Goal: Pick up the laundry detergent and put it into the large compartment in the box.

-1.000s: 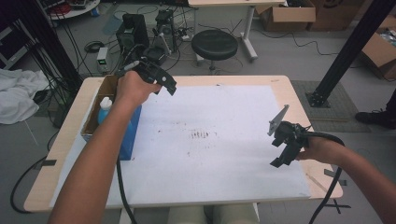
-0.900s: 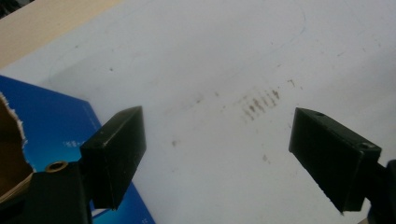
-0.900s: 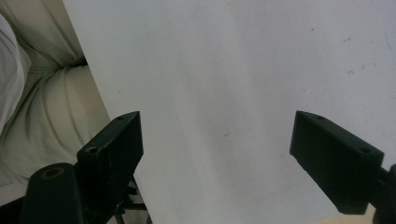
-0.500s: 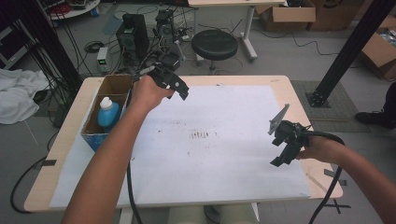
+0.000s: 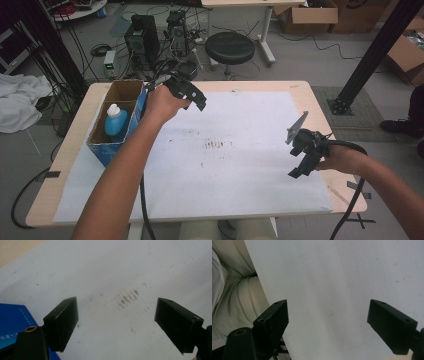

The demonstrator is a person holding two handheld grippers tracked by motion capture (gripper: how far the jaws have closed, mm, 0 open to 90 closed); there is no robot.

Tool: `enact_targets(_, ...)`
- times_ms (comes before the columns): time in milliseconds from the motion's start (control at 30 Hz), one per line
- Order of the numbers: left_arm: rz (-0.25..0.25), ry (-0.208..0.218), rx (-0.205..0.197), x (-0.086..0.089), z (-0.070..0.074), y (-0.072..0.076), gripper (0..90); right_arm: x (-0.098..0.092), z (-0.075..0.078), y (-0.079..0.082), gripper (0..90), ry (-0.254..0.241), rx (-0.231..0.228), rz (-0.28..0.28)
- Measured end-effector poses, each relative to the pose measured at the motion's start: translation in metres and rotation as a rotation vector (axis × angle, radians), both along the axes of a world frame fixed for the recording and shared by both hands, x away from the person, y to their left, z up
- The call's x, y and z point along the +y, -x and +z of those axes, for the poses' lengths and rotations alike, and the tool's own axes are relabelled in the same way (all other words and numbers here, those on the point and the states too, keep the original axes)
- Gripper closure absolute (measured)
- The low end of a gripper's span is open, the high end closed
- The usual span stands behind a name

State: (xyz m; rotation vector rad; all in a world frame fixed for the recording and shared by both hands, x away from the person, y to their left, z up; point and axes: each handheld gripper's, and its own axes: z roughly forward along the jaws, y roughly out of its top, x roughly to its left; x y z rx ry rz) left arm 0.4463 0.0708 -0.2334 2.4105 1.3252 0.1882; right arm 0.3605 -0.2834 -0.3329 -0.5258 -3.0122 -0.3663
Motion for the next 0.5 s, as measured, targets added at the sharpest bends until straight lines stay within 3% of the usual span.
enact_targets(500, -0.002, -0.001, 0.006, -0.0013, -0.0017, 0.0000, 20.2, 0.0007, 0.0006, -0.0006, 17.1, -0.008, -0.003, 0.001)
